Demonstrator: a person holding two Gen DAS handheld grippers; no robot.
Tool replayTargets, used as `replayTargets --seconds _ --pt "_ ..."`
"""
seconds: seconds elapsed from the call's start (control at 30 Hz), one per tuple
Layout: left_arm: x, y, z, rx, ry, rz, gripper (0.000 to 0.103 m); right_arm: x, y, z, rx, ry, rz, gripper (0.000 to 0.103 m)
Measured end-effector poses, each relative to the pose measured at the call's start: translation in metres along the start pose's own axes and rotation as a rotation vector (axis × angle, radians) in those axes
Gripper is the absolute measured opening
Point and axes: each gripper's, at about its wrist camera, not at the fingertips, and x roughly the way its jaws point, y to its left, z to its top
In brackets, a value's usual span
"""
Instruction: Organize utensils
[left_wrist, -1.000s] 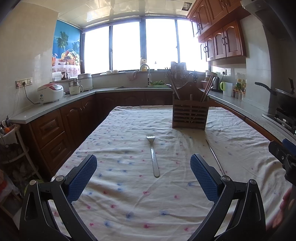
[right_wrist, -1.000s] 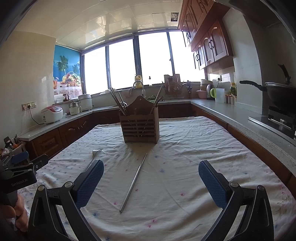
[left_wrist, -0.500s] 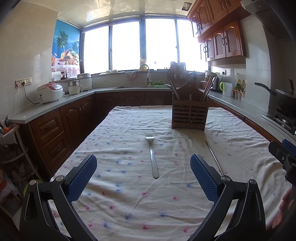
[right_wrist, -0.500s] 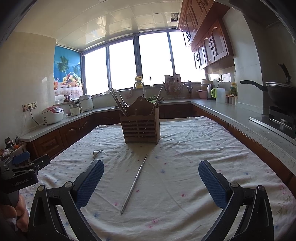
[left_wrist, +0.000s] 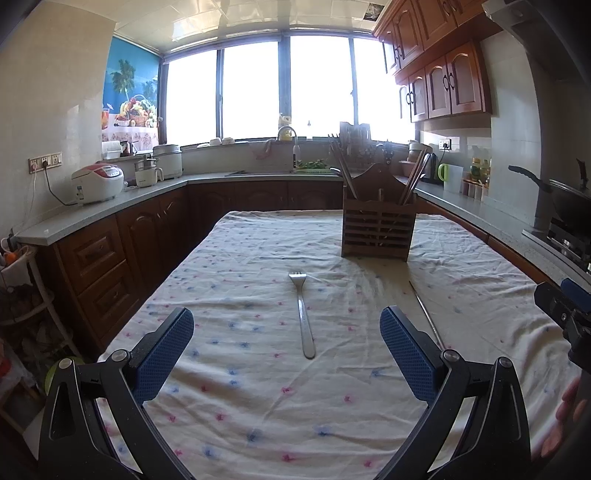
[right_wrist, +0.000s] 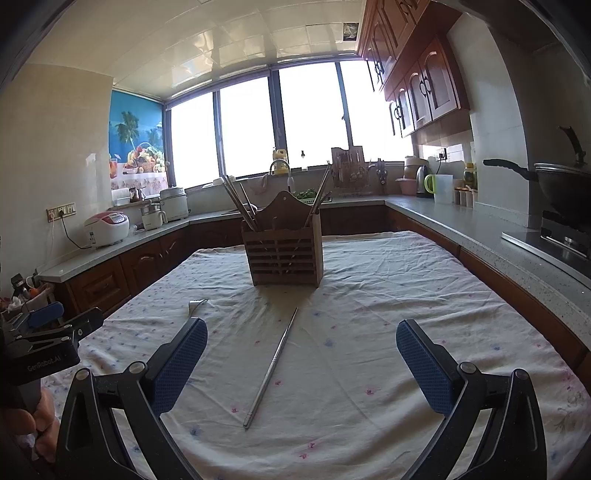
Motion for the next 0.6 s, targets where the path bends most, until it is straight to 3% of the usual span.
replayTargets --seconds 0.6 --pt "0.009 -0.004 0.004 -0.010 0.025 -0.040 0.103 0.013 -0.001 0.002 0.008 0.037 0.006 0.103"
